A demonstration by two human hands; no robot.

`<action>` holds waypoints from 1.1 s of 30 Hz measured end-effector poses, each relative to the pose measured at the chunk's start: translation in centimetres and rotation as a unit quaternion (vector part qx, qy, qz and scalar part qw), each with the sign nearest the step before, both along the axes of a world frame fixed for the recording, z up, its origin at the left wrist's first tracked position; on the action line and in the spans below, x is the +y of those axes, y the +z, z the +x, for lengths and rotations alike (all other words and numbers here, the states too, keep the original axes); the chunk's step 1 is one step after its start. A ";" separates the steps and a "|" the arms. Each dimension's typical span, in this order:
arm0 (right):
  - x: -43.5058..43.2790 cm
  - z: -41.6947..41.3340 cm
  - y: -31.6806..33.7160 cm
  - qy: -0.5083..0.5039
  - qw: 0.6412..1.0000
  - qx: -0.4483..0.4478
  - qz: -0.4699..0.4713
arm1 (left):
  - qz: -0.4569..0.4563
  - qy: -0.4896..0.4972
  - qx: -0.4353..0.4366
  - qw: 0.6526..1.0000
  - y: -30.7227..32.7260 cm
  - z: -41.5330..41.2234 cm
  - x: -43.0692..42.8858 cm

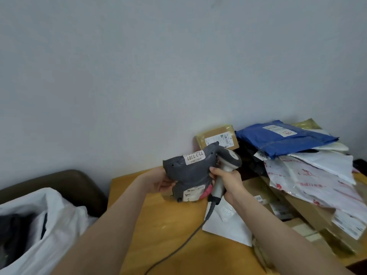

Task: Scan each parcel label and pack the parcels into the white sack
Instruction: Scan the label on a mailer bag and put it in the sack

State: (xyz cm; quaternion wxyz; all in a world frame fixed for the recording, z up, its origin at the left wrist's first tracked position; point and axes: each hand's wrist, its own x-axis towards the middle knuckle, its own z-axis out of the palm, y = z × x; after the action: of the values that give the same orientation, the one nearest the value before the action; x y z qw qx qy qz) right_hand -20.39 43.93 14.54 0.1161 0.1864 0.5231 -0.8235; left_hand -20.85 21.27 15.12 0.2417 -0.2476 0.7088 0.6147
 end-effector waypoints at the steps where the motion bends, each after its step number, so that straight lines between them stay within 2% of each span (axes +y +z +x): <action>1: -0.1 0.1 0.2 -0.003 1.000 -0.004 -0.004 | -0.005 -0.014 -0.004 1.000 0.3 0.4 0.0; 5: -0.4 0.3 0.9 -0.011 1.000 -0.023 -0.008 | 0.012 -0.009 0.011 1.000 0.7 1.6 -0.2; 9: -0.5 0.2 1.1 -0.056 0.996 -0.063 -0.015 | 0.062 0.050 0.086 0.993 -0.1 2.5 -0.4; 14: -0.3 -0.5 1.4 -0.070 0.991 -0.107 -0.035 | -0.022 -0.061 0.128 0.990 -2.6 4.1 0.7; 18: -0.4 -0.9 1.8 -0.065 0.991 -0.111 -0.045 | -0.051 0.032 0.144 0.988 -4.5 3.8 2.0; 22: 0.2 -0.5 1.4 -0.059 0.993 -0.101 -0.021 | -0.010 0.125 0.153 0.980 -4.6 3.2 1.4; 26: 0.5 1.5 0.2 -0.026 0.994 -0.103 0.016 | 0.018 0.166 0.151 0.974 -3.8 2.7 0.5; 33: -0.8 5.9 -0.3 0.075 0.990 -0.012 0.120 | 0.024 0.207 0.176 0.962 -3.3 1.5 0.3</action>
State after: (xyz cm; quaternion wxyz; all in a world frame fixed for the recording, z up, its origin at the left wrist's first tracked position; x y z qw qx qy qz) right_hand -14.46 43.12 14.25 0.1602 0.1691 0.6294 -0.7413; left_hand -19.39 21.58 11.78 -0.0135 -0.2714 0.6586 0.7018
